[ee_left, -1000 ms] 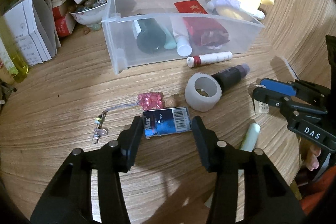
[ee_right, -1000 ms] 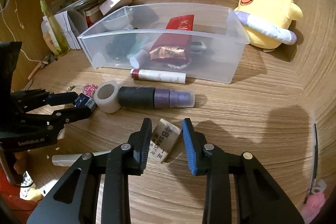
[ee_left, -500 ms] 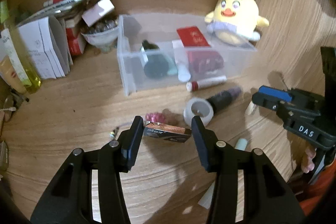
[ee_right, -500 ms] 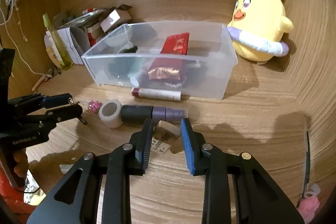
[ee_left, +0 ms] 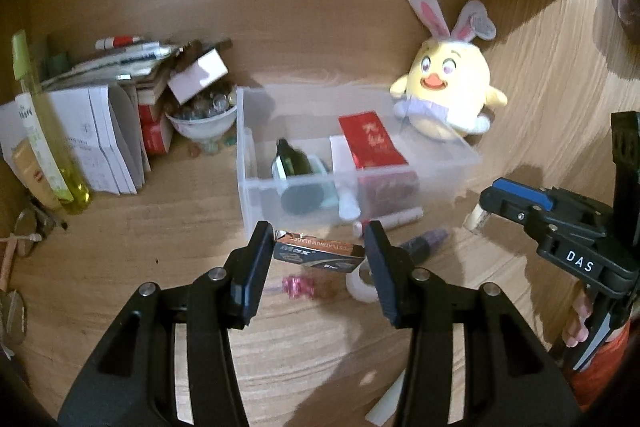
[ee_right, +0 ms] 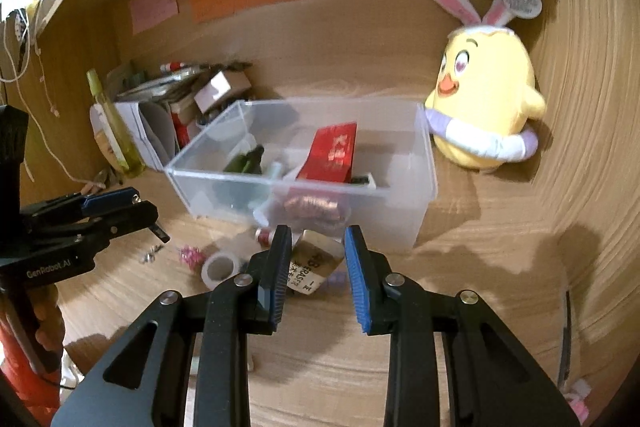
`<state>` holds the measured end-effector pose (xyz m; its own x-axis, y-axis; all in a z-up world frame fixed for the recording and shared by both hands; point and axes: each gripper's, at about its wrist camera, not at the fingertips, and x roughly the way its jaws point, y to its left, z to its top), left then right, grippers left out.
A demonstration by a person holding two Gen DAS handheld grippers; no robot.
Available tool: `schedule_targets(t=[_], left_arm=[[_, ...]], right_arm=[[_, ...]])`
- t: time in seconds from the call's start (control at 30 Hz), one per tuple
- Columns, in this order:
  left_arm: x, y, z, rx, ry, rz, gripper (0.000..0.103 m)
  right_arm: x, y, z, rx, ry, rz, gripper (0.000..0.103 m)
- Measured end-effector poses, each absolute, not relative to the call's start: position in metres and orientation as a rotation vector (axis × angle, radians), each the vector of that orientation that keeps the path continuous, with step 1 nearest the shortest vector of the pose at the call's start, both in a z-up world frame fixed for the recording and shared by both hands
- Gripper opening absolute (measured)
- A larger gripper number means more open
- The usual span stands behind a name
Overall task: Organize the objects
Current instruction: 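Carry the beige box and Max card over the clear box with both tools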
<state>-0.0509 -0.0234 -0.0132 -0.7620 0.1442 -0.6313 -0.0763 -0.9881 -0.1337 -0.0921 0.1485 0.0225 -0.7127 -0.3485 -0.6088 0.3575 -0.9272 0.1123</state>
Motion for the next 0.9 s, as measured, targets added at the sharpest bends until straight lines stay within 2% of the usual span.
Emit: schedule_targets(t=[0.6,0.9], left_arm=[[-0.074,-0.024,0.022,-0.89,-0.191,2.899,0.047],[-0.101,-0.031,0.019,-0.913,-0.201,2.969,0.047]], right_arm=[[-0.123,0.155,0.06,0.769,0.024,-2.689,0.025],[-0.149,0.154,0.055,0.785,0.039,-2.717,0.025]])
